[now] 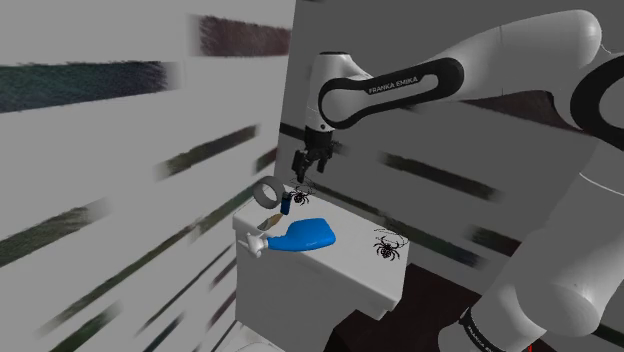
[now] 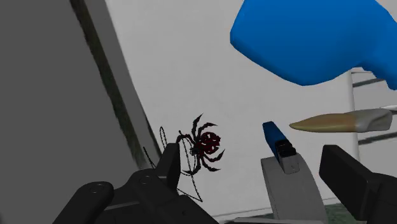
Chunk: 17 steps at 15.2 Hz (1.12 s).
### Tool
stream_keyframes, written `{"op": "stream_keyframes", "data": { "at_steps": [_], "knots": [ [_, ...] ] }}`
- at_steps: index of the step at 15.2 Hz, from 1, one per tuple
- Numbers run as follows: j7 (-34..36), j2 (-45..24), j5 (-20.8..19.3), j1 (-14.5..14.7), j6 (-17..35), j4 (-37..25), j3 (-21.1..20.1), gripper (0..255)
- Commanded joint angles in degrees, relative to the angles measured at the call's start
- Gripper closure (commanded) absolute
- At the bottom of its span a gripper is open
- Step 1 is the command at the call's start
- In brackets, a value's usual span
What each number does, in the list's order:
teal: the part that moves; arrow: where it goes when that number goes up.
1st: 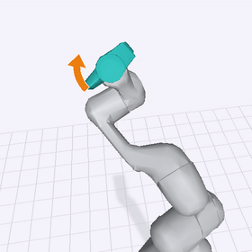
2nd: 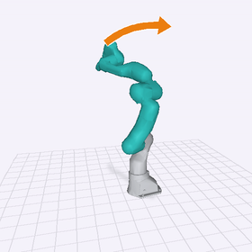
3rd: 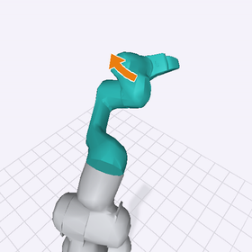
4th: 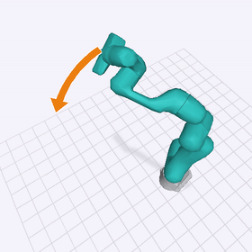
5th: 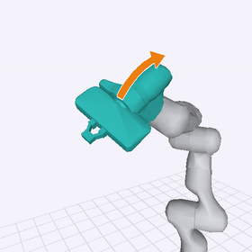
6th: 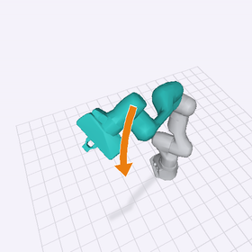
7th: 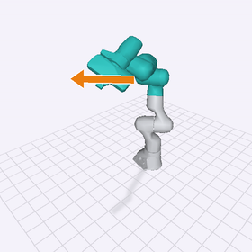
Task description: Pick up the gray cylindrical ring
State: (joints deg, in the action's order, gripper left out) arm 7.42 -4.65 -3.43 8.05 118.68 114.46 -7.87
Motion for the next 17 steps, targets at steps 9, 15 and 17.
{"op": "stream_keyframes", "data": {
  "at_steps": [9,15,17],
  "knots": [
    [0.4,-17.4,-3.1,3.5,3.2,-17.8,-1.8,0],
    [0.8,-19.3,-3.6,3.6,7.0,-15.7,-1.6,0],
    [0.9,-19.4,-3.6,3.6,7.4,-15.6,-1.5,0]
  ]
}}
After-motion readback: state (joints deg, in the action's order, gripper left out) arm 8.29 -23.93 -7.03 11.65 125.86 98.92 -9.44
